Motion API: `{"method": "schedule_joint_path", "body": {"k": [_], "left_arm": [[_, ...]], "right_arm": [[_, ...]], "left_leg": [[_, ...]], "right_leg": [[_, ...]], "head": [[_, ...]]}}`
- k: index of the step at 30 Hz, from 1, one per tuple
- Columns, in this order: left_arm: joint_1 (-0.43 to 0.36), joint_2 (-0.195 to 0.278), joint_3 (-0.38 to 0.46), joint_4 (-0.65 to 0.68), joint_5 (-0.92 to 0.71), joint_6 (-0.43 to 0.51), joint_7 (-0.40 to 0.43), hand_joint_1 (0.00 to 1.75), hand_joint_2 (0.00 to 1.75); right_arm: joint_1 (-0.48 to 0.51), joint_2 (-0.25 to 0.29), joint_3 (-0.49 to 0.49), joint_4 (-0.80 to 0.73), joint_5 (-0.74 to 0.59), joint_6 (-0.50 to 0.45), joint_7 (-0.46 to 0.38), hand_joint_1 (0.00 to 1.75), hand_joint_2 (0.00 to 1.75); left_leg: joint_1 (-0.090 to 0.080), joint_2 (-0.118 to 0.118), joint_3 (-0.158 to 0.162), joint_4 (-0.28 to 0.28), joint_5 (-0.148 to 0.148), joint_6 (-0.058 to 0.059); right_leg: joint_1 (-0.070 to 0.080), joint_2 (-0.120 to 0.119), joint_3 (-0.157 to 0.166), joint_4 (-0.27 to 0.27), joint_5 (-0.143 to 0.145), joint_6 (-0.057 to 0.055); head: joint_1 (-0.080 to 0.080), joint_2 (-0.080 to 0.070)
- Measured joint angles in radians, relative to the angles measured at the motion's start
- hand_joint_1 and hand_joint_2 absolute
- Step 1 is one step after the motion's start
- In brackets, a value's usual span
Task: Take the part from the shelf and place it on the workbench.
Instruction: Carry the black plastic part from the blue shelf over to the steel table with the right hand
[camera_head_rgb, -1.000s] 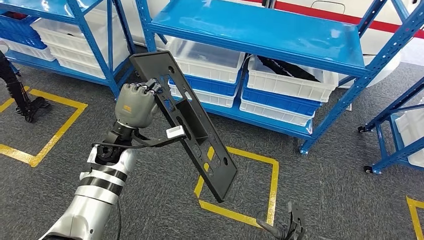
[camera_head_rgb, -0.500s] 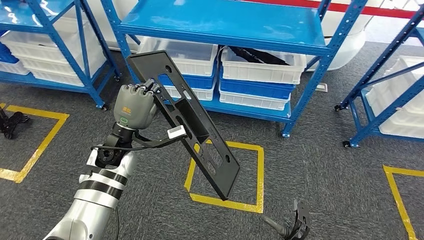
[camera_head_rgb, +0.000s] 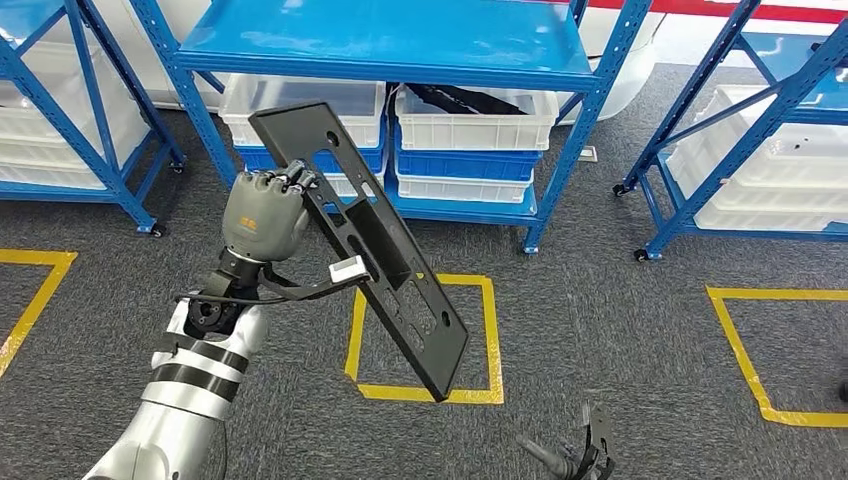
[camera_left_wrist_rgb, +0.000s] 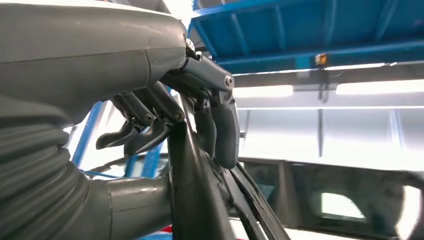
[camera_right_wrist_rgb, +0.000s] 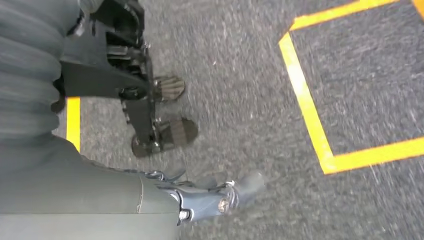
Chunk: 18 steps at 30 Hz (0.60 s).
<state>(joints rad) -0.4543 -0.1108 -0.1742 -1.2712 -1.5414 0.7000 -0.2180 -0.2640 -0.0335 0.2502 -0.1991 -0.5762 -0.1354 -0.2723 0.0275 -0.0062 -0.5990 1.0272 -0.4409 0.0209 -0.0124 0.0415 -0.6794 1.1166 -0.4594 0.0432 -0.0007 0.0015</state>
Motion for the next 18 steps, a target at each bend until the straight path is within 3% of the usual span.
{"method": "schedule_joint_path", "body": {"k": [2, 3, 4, 5, 7, 9, 12, 14, 16, 18], "left_arm": [[0.013, 0.003, 0.002, -0.011, 0.016, 0.0, -0.026, 1.75, 1.75], [0.021, 0.004, 0.005, -0.016, 0.027, 0.0, -0.044, 1.75, 1.75], [0.03, 0.006, 0.01, -0.021, 0.036, 0.0, -0.066, 1.75, 1.75], [0.039, 0.007, 0.018, -0.027, 0.046, 0.0, -0.092, 1.75, 1.75], [0.052, 0.005, 0.046, -0.046, 0.065, 0.0, -0.167, 1.75, 1.75], [0.062, -0.003, 0.092, -0.072, 0.086, 0.0, -0.264, 1.75, 1.75], [0.08, -0.031, 0.175, -0.108, 0.116, 0.0, -0.394, 1.75, 1.75], [0.09, -0.052, 0.23, -0.125, 0.133, 0.0, -0.449, 1.75, 1.75], [0.099, -0.064, 0.271, -0.133, 0.142, 0.0, -0.466, 1.75, 1.75], [0.103, -0.068, 0.286, -0.136, 0.145, 0.0, -0.468, 1.75, 1.75]], "right_arm": [[0.001, 0.0, -0.003, 0.0, 0.001, 0.0, -0.004, 0.0, 1.75], [0.003, 0.0, -0.004, 0.0, 0.002, 0.0, -0.006, 0.0, 1.75], [0.005, 0.0, -0.005, 0.0, 0.004, -0.001, -0.007, 0.0, 1.75], [0.006, -0.001, -0.007, 0.0, 0.006, -0.002, -0.009, 0.0, 1.75], [0.006, -0.002, -0.01, 0.0, 0.012, -0.003, -0.011, 0.0, 1.75], [0.006, -0.004, -0.014, -0.001, 0.017, -0.004, -0.013, 0.0, 1.75], [0.013, -0.005, -0.019, -0.001, 0.022, -0.007, -0.013, 0.0, 1.75], [0.016, -0.006, -0.022, -0.001, 0.024, -0.009, -0.013, 0.0, 1.75], [0.016, -0.005, -0.025, -0.002, 0.027, -0.01, -0.013, 0.0, 1.75], [0.016, -0.005, -0.027, -0.002, 0.028, -0.01, -0.013, 0.0, 1.75]], "left_leg": [[-0.002, 0.024, -0.008, 0.0, 0.004, 0.006], [-0.003, 0.036, -0.01, 0.0, 0.005, 0.007], [-0.003, 0.048, -0.011, 0.0, 0.006, 0.007], [-0.003, 0.06, -0.012, 0.0, 0.006, 0.006], [-0.005, 0.082, -0.012, 0.0, 0.007, 0.001], [-0.012, 0.101, -0.013, 0.001, 0.008, -0.01], [-0.014, 0.12, -0.011, -0.002, 0.009, -0.027], [-0.008, 0.081, -0.024, 0.033, -0.02, -0.036], [-0.006, 0.024, -0.063, 0.129, -0.081, -0.039], [-0.007, 0.008, -0.089, 0.191, -0.114, -0.039]], "right_leg": [[-0.002, -0.027, -0.063, 0.137, -0.053, 0.001], [-0.004, -0.032, -0.079, 0.176, -0.064, 0.005], [-0.006, -0.035, -0.074, 0.174, -0.06, 0.012], [-0.007, -0.04, -0.048, 0.132, -0.042, 0.02], [-0.007, -0.076, 0.037, -0.016, 0.005, 0.031], [0.0, -0.099, 0.085, -0.104, 0.031, 0.022], [0.0, -0.073, 0.08, -0.111, 0.041, -0.002], [-0.008, -0.053, 0.078, -0.114, 0.047, -0.018], [-0.011, -0.035, 0.078, -0.115, 0.051, -0.032], [-0.01, -0.028, 0.077, -0.115, 0.051, -0.038]], "head": [[0.002, 0.0], [0.002, 0.0], [0.003, 0.0], [0.003, 0.0], [0.003, 0.0], [0.002, 0.0], [-0.001, 0.0], [-0.004, 0.0], [-0.009, 0.0], [-0.01, 0.0]]}}
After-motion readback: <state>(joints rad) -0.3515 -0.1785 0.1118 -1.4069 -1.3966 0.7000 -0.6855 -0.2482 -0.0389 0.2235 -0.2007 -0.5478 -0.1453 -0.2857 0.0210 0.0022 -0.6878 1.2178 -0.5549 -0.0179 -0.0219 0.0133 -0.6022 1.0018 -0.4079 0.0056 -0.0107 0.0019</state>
